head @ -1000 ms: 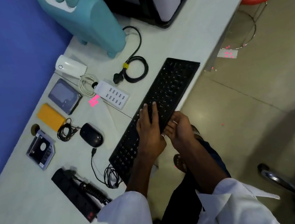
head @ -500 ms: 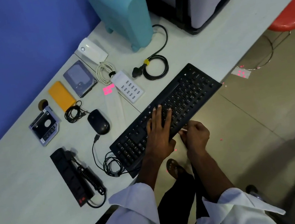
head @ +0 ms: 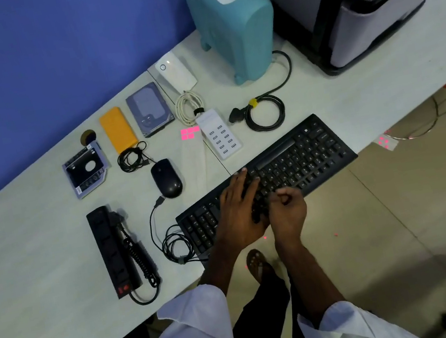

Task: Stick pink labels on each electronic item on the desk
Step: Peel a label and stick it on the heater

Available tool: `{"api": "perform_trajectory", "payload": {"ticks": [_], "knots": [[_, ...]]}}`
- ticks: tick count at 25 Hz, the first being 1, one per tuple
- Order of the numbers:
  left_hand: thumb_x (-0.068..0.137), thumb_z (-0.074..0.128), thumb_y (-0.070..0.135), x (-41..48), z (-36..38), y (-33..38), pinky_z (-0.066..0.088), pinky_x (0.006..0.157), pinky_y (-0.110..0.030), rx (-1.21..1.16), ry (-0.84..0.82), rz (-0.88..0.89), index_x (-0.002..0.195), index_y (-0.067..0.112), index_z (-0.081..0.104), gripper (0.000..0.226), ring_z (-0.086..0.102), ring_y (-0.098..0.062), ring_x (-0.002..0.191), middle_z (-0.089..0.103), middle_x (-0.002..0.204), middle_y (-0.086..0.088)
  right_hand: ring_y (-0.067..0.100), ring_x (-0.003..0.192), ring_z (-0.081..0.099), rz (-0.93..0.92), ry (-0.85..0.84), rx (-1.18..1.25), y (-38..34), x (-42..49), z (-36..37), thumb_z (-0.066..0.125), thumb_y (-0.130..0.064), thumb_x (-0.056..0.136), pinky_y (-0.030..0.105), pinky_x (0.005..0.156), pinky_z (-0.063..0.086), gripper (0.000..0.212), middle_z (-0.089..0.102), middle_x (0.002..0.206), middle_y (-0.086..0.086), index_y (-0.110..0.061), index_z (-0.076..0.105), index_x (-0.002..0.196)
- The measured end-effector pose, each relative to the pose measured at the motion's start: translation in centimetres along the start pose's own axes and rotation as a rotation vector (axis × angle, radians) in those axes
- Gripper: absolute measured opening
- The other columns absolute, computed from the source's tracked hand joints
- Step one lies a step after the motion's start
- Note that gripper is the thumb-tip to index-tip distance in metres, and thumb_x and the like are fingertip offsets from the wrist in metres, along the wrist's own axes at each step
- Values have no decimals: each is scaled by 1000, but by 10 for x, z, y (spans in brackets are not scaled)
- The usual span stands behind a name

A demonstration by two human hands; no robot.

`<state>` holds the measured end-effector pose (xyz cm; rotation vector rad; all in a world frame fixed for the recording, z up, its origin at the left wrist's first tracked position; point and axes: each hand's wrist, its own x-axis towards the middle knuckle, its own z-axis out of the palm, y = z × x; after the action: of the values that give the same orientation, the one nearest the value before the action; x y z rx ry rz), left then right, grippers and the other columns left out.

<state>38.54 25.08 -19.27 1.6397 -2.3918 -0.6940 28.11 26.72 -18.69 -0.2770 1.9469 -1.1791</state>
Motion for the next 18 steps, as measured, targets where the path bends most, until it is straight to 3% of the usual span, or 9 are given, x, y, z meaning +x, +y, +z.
{"api": "perform_trajectory", "payload": {"ticks": [4, 8, 10, 15, 18], "knots": [[85, 57, 30, 8, -21, -32, 40, 108, -48, -56, 191, -180, 138, 14, 53, 56, 39, -27, 141, 39, 154, -10, 16, 80, 66, -101, -253, -78, -17, 1, 36, 67, -5, 85, 36, 80, 56, 12, 68, 86, 3, -13, 66, 93], [89, 52, 37, 19, -37, -62, 37, 114, -42, -156, 289, -365, 139, 13, 53, 55, 42, -25, 139, 45, 151, -9, 19, 88, 69, -155, -439, -165, -33, 7, 75, 69, -10, 85, 31, 81, 56, 13, 71, 91, 5, -10, 69, 98], [91, 50, 36, 28, -42, -72, 35, 115, -39, -210, 340, -417, 141, 8, 50, 57, 42, -27, 139, 47, 149, -13, 19, 95, 68, -147, -479, -230, -41, 13, 95, 68, -11, 85, 26, 83, 54, 19, 72, 99, 5, -9, 70, 105], [88, 56, 16, 56, -47, -86, 39, 112, -40, -288, 444, -504, 138, 1, 50, 53, 48, -32, 133, 51, 143, -17, 19, 111, 62, -147, -550, -396, -53, 22, 131, 69, -22, 85, 34, 99, 49, 37, 69, 116, 5, -10, 65, 119], [89, 62, 9, 77, -46, -99, 52, 96, -44, -357, 503, -588, 142, 5, 45, 56, 58, -24, 116, 52, 140, -13, 18, 110, 62, -138, -594, -411, -63, 30, 154, 70, -23, 82, 30, 96, 47, 44, 67, 115, 3, -10, 60, 123]]}}
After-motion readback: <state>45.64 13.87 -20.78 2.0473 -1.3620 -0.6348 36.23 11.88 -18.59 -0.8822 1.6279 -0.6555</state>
